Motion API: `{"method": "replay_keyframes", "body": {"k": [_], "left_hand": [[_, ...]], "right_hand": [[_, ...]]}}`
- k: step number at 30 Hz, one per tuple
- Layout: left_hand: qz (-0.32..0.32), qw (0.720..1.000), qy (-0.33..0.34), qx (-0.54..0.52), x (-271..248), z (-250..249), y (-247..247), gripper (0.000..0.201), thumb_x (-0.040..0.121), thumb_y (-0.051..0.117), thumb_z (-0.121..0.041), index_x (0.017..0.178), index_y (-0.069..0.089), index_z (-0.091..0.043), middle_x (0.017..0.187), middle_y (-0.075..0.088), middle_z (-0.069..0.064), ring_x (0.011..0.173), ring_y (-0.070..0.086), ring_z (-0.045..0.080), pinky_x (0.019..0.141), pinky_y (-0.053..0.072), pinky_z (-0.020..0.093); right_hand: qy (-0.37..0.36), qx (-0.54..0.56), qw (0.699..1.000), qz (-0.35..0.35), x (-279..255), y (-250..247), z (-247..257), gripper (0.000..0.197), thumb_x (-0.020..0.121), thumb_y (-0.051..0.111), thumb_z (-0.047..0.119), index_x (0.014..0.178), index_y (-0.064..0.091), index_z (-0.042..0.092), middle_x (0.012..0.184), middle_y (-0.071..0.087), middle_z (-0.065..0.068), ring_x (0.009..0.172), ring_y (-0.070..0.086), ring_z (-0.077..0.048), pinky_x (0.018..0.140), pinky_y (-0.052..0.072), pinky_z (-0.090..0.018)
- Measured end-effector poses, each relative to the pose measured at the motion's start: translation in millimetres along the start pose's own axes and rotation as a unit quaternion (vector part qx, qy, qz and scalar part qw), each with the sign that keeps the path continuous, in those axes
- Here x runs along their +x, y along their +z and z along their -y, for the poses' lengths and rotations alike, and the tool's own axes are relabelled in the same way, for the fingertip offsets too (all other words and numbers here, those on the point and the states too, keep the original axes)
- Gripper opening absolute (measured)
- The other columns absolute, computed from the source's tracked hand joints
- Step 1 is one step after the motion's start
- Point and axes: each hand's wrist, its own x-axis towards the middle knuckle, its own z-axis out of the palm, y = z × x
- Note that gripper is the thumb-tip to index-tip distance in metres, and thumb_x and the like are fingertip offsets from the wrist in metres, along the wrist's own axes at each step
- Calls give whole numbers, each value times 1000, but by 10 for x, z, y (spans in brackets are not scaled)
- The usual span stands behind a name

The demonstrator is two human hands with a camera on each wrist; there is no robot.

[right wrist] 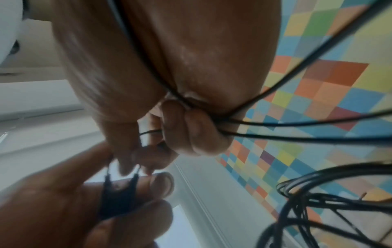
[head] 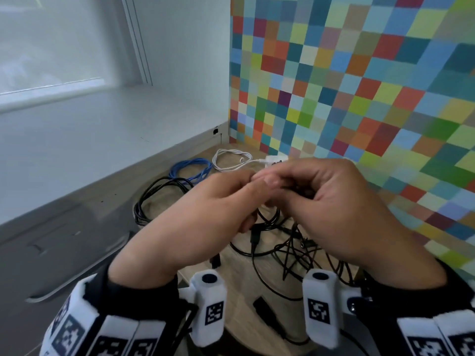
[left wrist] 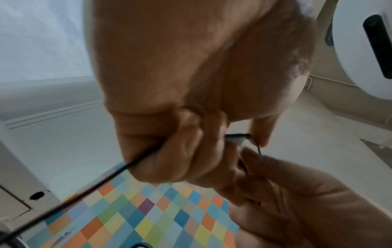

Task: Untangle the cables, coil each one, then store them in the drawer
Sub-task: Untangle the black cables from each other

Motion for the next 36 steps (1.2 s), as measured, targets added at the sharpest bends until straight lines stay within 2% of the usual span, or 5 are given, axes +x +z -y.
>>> {"method": "replay_keyframes", "body": {"k": [3, 9, 22, 30, 36], "left_hand": [[11, 1000, -1, 19, 21, 20, 50, 72, 87, 45, -82, 87, 71, -16, 79, 62, 27, 74, 60, 44, 77, 55, 57], [-70, 997, 16, -14, 7, 24, -125, 54, 97, 42, -56, 63, 56, -16, 60, 50, 7, 56, 43, 22, 57, 36, 31], [-97, 911, 81, -392, -66, -94, -313, 26, 98, 39, -39, 79, 46, -22, 60, 33, -5, 42, 13, 9, 41, 10, 25], [-183, 950, 123, -221, 68, -60, 52, 27, 100, 41, -21, 78, 56, -19, 79, 71, 15, 71, 70, 39, 59, 56, 40], [-172, 972, 137, 77, 79, 7, 262, 24, 99, 49, -26, 77, 55, -20, 84, 72, -4, 85, 68, 12, 72, 55, 39]], "right_hand": [[29, 34, 998, 31, -9, -19, -26, 21, 91, 77, 17, 101, 67, 32, 84, 76, -11, 78, 75, -33, 75, 61, -58], [68, 112, 991, -25, -1, -230, -74, 19, 76, 71, 30, 88, 82, 20, 58, 62, 0, 48, 51, -3, 47, 39, -9], [99, -76, 986, -112, 16, -426, -223, 15, 96, 70, 23, 89, 80, 32, 62, 70, 27, 68, 67, 12, 65, 43, -6], [113, -290, 950, 31, 29, -7, -144, 18, 99, 63, 42, 93, 80, 36, 74, 75, 10, 68, 68, -7, 71, 59, -37], [59, -324, 943, 44, -3, 119, 27, 26, 96, 58, 37, 71, 59, 30, 63, 61, 5, 56, 57, -11, 50, 44, -32]]}}
